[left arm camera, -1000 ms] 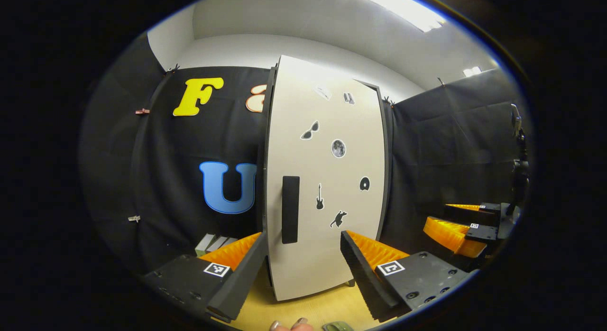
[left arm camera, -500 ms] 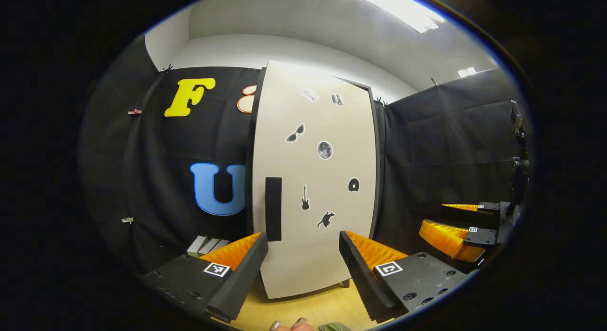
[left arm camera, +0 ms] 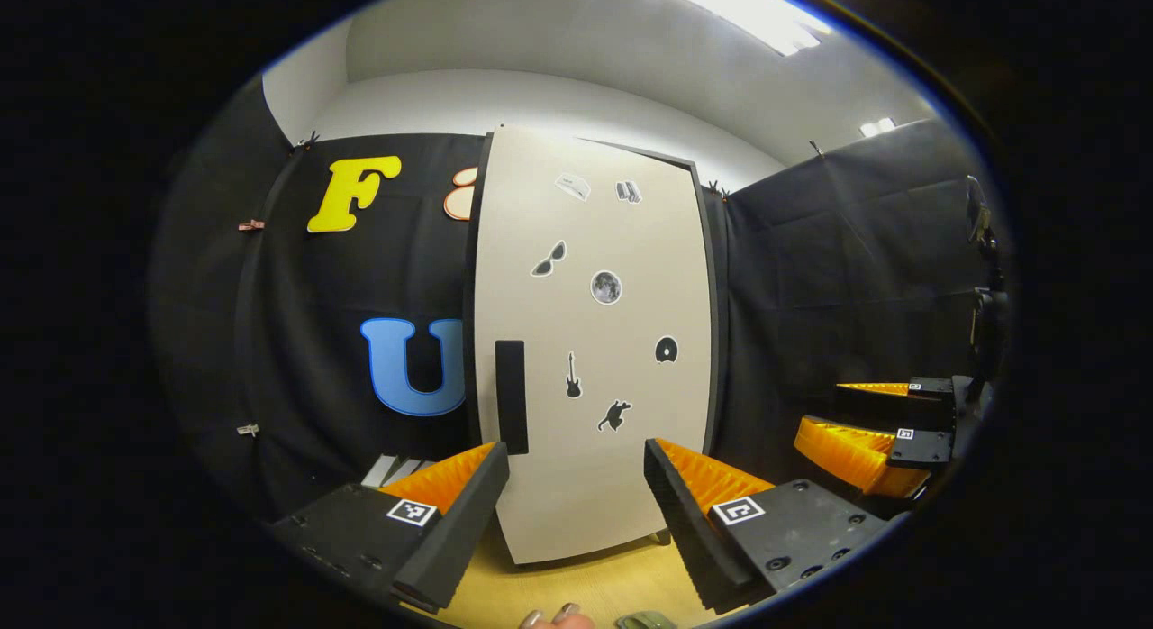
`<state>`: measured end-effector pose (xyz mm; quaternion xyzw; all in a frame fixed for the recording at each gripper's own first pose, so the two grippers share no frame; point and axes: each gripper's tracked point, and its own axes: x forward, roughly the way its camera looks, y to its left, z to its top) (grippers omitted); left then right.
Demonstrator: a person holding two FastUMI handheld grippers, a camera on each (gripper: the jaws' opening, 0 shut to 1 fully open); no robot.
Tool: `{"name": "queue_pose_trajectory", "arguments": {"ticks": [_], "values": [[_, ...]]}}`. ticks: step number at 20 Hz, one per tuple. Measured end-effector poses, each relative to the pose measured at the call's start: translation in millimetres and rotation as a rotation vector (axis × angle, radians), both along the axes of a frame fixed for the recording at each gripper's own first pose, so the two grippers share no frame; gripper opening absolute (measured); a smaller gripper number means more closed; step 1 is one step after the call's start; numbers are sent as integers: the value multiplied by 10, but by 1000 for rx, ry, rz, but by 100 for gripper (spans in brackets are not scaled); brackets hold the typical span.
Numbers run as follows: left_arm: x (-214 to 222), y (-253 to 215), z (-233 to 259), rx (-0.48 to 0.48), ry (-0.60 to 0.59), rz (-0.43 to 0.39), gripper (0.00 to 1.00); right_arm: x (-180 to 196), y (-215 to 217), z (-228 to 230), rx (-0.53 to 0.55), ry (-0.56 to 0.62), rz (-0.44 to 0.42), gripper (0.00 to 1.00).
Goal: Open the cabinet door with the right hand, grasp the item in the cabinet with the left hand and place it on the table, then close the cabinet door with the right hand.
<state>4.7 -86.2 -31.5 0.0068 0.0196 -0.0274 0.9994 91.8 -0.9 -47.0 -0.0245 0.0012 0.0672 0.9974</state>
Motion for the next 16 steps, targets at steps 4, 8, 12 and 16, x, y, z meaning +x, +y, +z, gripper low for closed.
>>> {"name": "queue_pose_trajectory", "arguments": {"ticks": [4,8,12,16], "values": [[-17,61,-6,-4,3,10,95,-4,32,3,-1,6,4,97],[-22,85,-21,-14,7,11,95,3,51,20,-10,4,2,97],[-22,77,-33,-7,13,5,95,0,55,5,-11,12,0,97],[-12,66,-31,-3,11,2,95,15,44,7,-3,18,0,97]]}}
